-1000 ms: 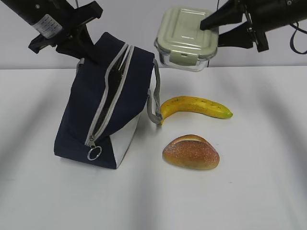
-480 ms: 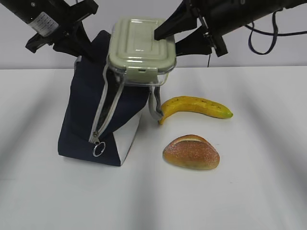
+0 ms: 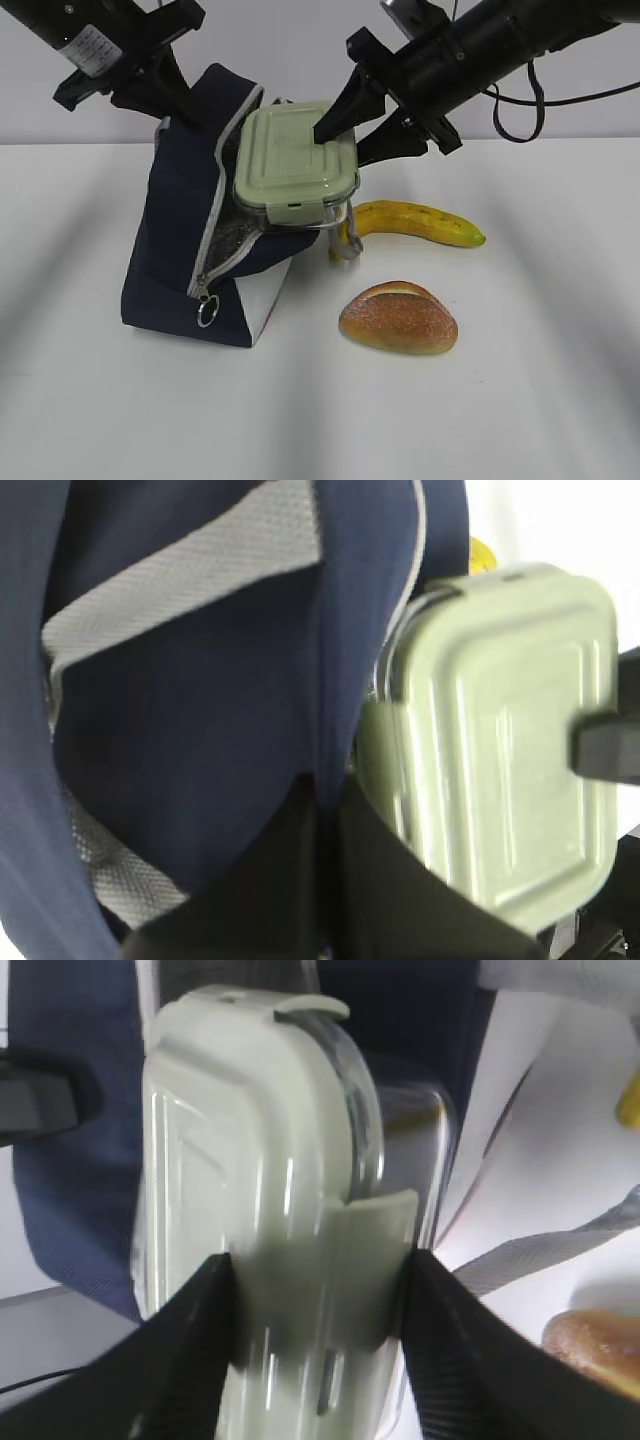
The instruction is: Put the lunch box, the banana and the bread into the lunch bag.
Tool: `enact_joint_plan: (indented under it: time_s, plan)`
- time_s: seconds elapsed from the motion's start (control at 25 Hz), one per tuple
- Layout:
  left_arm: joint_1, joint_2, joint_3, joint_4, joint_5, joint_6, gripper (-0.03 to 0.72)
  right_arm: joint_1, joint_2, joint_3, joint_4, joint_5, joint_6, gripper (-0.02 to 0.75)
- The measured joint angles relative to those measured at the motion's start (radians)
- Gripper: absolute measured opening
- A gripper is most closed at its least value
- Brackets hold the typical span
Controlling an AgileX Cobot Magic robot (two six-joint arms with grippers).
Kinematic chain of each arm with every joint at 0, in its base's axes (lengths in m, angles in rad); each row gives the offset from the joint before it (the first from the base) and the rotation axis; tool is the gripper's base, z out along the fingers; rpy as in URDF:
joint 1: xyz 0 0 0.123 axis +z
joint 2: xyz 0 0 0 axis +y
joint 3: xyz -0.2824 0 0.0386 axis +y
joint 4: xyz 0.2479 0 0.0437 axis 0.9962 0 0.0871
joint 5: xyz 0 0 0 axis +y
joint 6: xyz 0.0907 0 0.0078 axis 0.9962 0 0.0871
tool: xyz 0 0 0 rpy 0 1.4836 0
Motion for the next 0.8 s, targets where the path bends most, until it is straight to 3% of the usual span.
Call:
enact_joint_plan:
  time_s: [0.4, 0.8]
  plan:
    - [0.000, 0.000, 0.000, -0.005, 0.000, 0.000, 0.000, 0.105, 0.009, -0.106, -0.241, -0.108, 0.185, 0.366]
    - [0.001, 0.000, 0.000, -0.005, 0.001, 0.000, 0.000, 0.207, 0.080, -0.159, -0.269, -0.160, 0.253, 0.366]
